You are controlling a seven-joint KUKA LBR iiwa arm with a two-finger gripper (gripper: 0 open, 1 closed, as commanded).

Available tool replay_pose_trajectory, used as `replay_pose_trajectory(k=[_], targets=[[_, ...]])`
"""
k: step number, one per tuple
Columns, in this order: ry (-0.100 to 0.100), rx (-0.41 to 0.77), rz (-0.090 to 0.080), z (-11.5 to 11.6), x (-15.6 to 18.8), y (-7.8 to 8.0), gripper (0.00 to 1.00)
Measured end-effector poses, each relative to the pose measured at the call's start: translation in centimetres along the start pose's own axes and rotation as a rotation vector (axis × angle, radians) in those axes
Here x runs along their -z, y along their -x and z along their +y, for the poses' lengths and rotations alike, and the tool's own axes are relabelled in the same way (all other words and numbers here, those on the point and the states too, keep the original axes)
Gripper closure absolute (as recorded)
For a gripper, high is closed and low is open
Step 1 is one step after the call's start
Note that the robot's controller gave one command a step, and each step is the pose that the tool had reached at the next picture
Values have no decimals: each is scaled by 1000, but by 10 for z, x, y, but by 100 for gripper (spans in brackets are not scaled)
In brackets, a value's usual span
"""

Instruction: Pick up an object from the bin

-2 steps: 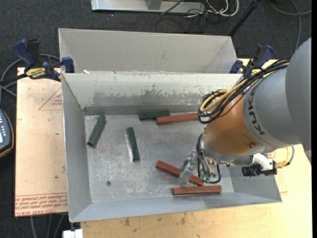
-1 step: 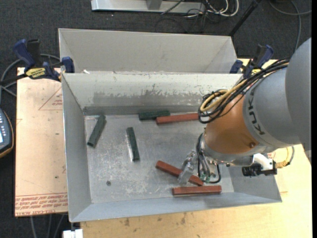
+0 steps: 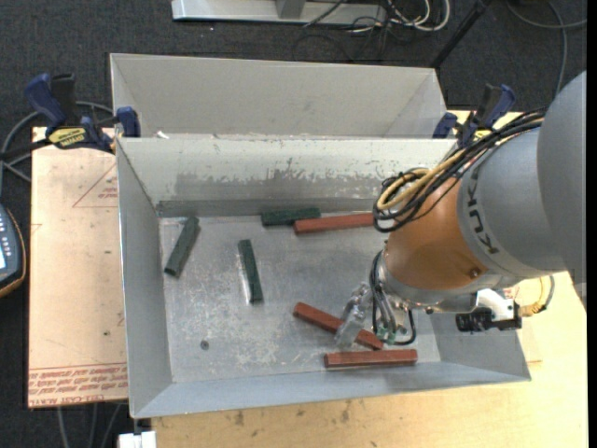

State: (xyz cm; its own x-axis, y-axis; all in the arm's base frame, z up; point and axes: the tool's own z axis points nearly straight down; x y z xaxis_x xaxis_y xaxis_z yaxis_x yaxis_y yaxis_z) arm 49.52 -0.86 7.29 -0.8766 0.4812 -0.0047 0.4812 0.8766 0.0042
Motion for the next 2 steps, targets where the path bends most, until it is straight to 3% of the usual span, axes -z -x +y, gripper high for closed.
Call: replay_pose_trajectory(k=[2], targets=[[0,0,0,0,0,0,100]])
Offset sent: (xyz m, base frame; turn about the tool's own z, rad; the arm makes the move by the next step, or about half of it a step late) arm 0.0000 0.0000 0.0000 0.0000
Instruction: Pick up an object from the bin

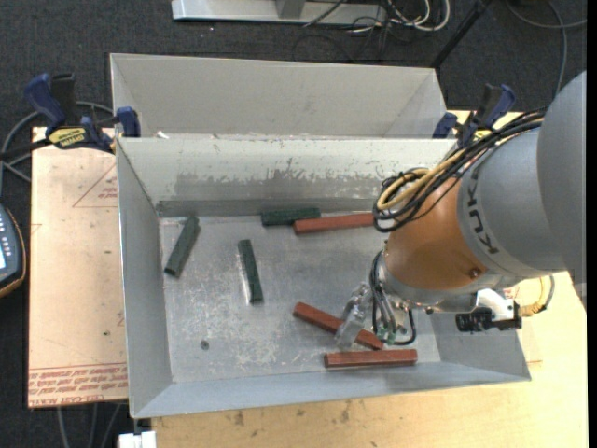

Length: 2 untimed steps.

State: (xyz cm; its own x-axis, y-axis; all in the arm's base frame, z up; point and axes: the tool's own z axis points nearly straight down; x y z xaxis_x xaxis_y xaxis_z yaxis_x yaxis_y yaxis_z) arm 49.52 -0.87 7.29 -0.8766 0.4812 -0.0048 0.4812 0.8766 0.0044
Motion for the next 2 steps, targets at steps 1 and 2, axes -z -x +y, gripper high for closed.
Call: replay_pose_trajectory(k=[1,2], targets=[[0,0,0,0,0,0,100],[0,0,0,0,0,0,100]])
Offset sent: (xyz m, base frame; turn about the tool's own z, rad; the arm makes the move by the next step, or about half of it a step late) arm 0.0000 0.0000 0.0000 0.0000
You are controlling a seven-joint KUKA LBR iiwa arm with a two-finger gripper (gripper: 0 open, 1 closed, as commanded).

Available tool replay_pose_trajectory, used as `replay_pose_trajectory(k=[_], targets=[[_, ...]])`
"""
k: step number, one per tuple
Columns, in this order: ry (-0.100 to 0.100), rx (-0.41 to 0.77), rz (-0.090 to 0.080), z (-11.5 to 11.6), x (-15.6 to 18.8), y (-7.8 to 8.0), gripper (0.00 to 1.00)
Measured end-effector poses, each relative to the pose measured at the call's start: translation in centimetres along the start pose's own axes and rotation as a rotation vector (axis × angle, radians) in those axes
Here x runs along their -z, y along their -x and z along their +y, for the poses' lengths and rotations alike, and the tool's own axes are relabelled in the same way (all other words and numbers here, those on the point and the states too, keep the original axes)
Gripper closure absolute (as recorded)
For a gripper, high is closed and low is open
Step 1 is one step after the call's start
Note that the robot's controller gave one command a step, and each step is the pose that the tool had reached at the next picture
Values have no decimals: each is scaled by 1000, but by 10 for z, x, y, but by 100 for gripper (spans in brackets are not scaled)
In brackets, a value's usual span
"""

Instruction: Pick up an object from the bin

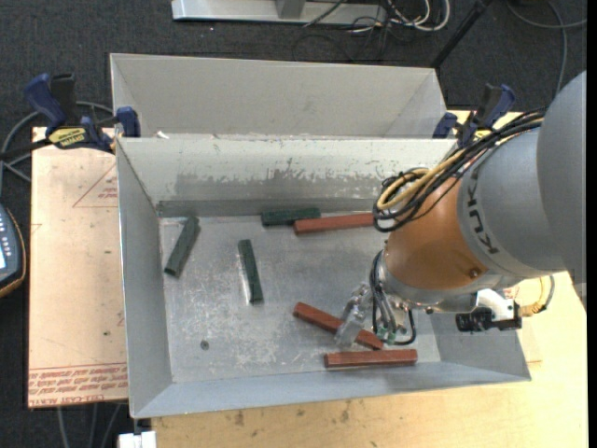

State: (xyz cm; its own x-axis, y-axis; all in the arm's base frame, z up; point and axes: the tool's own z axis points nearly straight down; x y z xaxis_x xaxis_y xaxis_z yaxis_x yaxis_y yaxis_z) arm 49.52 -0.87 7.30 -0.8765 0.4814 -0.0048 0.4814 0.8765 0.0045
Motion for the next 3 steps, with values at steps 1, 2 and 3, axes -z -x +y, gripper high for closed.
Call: replay_pose_trajectory(k=[1,2,3], targets=[[0,0,0,0,0,0,100],[0,0,0,0,0,0,100],[0,0,0,0,0,0,0]])
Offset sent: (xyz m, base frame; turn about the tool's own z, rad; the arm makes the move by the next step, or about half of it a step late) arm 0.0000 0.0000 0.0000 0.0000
